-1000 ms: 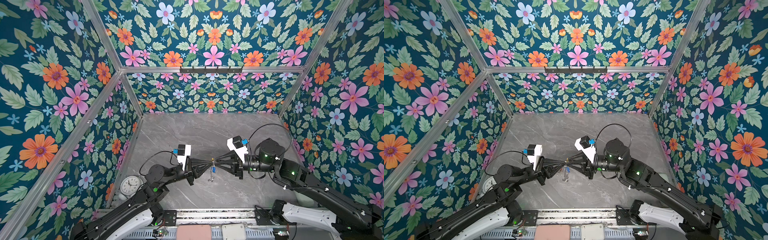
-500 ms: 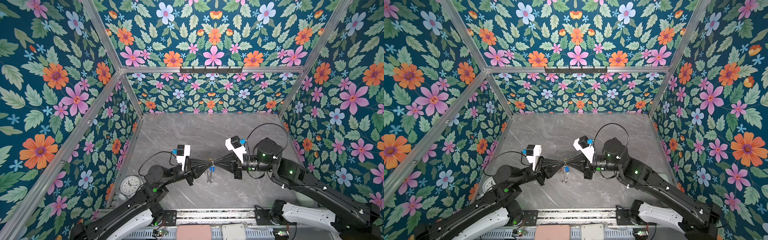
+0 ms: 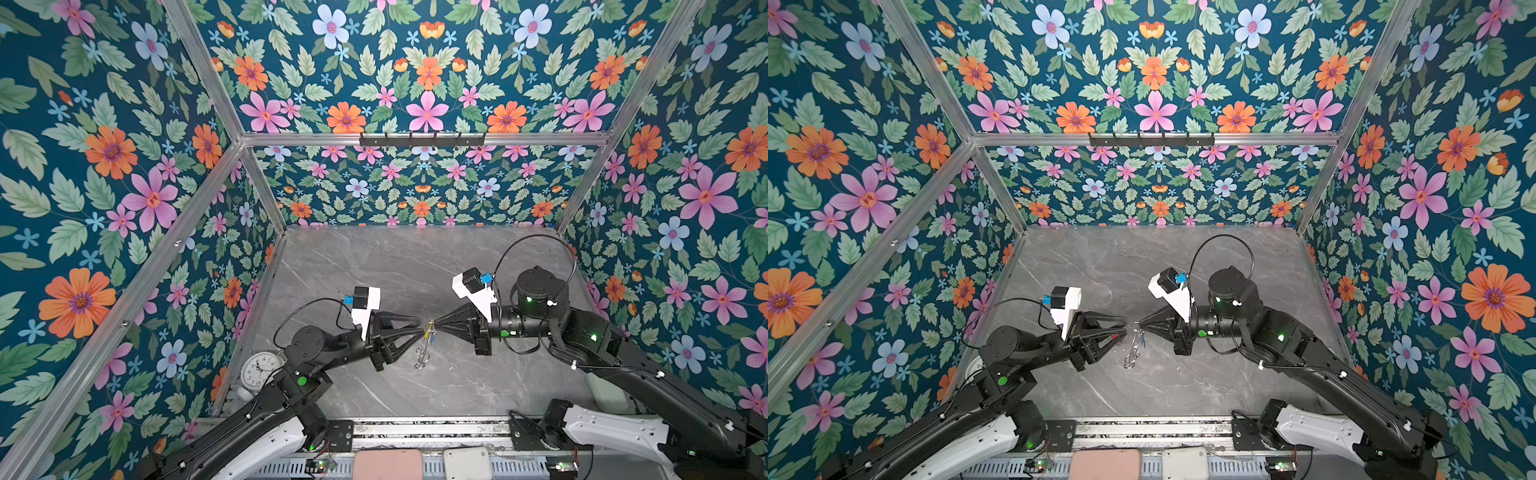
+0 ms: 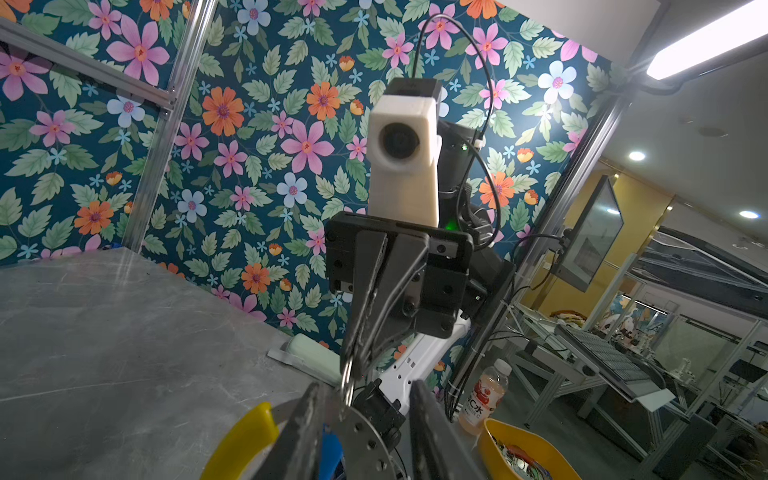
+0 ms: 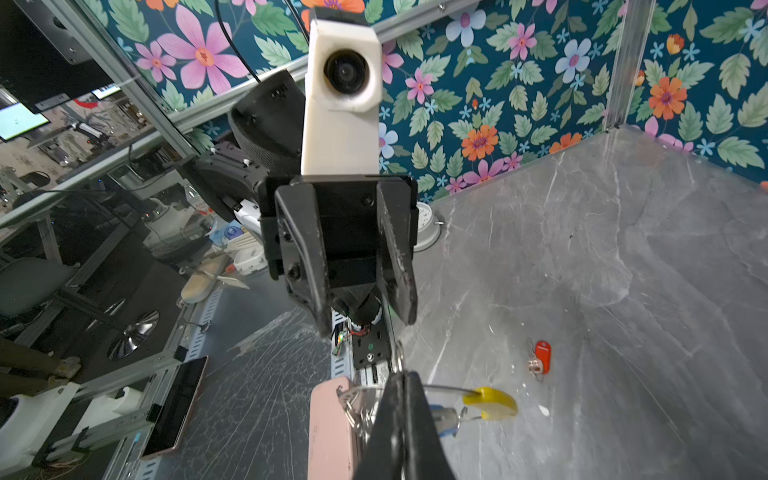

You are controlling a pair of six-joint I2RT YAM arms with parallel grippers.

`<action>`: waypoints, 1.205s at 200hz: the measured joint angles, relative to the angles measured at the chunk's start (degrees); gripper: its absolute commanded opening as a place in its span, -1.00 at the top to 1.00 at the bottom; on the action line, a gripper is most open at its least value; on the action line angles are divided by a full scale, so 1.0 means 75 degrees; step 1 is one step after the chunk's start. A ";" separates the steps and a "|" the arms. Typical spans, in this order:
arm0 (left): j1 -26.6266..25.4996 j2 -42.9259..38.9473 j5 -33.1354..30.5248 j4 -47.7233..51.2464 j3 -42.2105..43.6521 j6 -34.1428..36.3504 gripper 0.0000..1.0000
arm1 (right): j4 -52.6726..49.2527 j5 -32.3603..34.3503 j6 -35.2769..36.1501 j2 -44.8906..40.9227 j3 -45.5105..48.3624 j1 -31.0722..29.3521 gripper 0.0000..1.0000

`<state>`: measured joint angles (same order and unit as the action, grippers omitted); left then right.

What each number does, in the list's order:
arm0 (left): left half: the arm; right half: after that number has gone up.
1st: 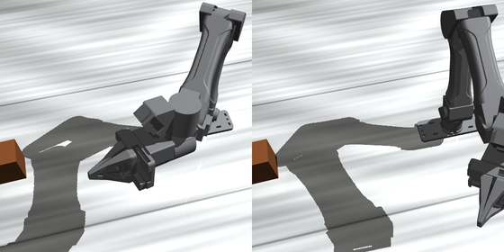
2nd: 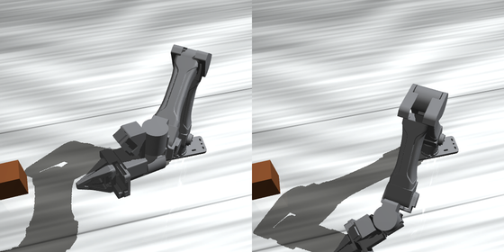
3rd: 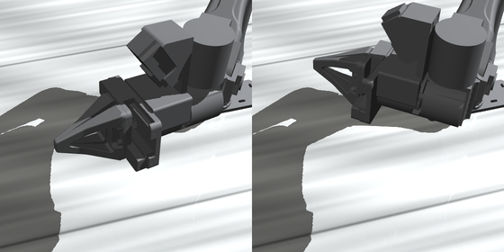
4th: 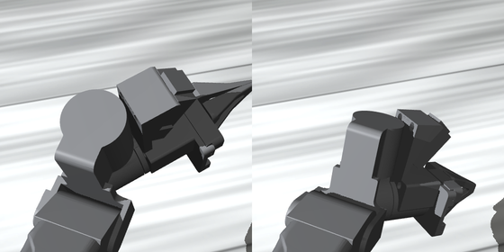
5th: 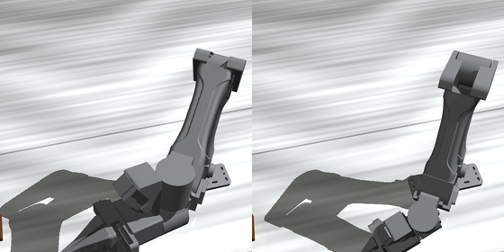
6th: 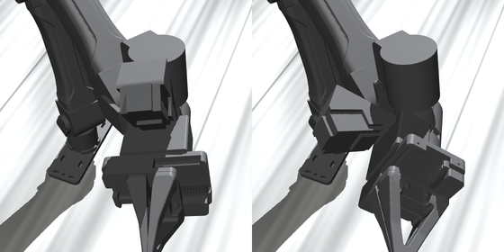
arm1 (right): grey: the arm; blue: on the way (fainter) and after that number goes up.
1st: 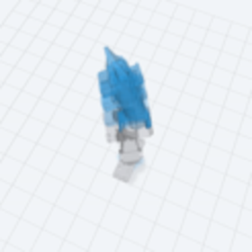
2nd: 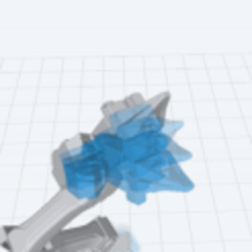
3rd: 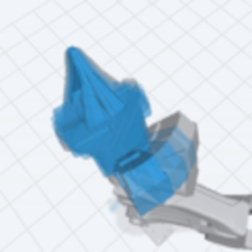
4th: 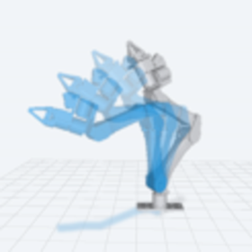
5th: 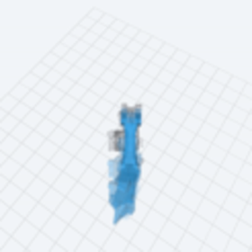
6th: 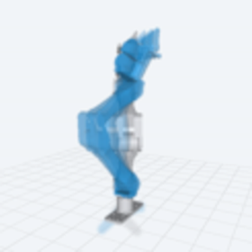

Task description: Remove the keys from the keyring

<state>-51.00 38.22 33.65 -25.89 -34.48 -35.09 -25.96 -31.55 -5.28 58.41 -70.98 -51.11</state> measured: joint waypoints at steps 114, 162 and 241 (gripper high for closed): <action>0.0000 0.0997 0.1303 0.2757 -0.1411 0.0702 0.63 | -0.2460 -0.0163 0.1131 0.0758 -0.1306 0.0023 1.00; 0.0003 0.1189 0.1478 0.2926 -0.1556 0.0740 0.77 | -0.2734 -0.0169 0.1271 0.0918 -0.1480 0.0023 1.00; 0.0003 0.1268 0.1495 0.3028 -0.1635 0.0871 1.00 | -0.2809 -0.0178 0.1317 0.0985 -0.1571 0.0023 1.00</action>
<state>-50.98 47.72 44.86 -3.18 -46.74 -28.56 -47.03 -32.88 4.60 65.80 -82.76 -50.94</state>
